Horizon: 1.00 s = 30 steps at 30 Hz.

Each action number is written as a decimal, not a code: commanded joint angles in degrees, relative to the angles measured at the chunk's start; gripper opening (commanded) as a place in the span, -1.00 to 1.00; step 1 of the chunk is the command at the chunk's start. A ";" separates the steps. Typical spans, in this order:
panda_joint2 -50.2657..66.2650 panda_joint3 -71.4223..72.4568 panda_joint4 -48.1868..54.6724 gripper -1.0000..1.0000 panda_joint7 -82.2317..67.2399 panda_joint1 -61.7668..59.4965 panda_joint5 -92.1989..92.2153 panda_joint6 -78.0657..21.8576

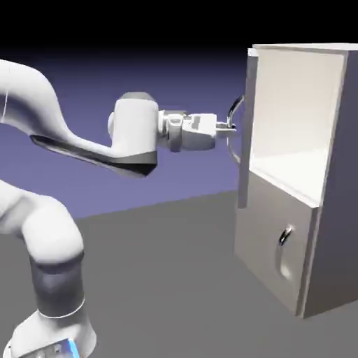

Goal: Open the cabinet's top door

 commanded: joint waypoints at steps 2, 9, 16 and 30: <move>-1.13 3.12 -0.91 -1.00 -1.94 0.11 5.08 -3.45; -2.01 15.57 -1.08 -1.00 -6.43 1.70 22.52 -18.33; 3.37 29.29 4.83 -1.00 -7.13 1.25 37.34 -35.77; 24.63 56.93 28.70 -1.00 -1.67 -13.73 51.79 -70.40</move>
